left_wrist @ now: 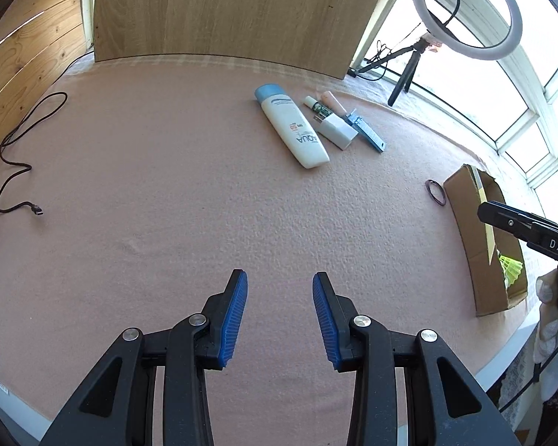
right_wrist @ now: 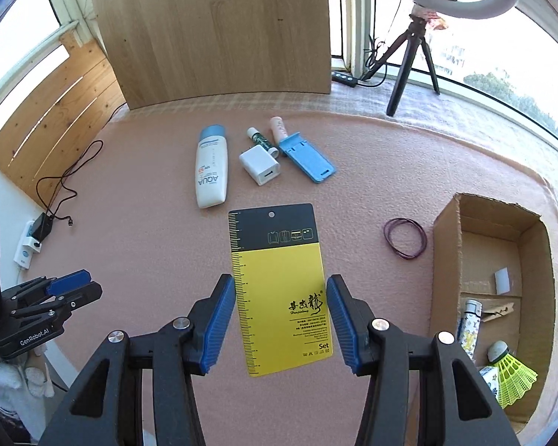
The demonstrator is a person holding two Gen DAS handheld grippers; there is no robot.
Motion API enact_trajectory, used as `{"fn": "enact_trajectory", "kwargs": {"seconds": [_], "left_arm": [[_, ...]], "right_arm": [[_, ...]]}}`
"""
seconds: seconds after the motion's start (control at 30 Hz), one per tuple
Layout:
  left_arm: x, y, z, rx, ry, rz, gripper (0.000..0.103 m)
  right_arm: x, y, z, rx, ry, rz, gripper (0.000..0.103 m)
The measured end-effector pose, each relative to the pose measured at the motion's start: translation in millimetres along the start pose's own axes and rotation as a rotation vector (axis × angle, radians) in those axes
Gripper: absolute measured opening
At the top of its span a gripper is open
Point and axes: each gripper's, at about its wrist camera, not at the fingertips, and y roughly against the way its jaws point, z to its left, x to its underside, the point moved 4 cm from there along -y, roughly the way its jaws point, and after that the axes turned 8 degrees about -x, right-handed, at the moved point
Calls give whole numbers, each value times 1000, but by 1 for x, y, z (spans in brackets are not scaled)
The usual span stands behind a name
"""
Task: Organize objects
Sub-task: 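Carry the notebook with the right tool into the box and release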
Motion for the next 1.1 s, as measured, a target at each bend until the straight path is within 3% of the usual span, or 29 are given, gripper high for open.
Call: {"fn": "enact_trajectory", "kwargs": {"seconds": [0.27,0.6,0.9,1.1], "left_arm": [[-5,-8,-46,39,-72,9,39],[-11,-19,-82,59,-119,22,39],[-14,-25,-94,57,-138,28,39],[-21,-27,-93,46,-142,22,39]], "right_arm": [[20,45,-76,106,-139,-66,47],[41,69,-143,188,-246,-84,47],[48,69,-160,194,-271,-90,48],[44,67,-158,192,-259,-87,55]]}}
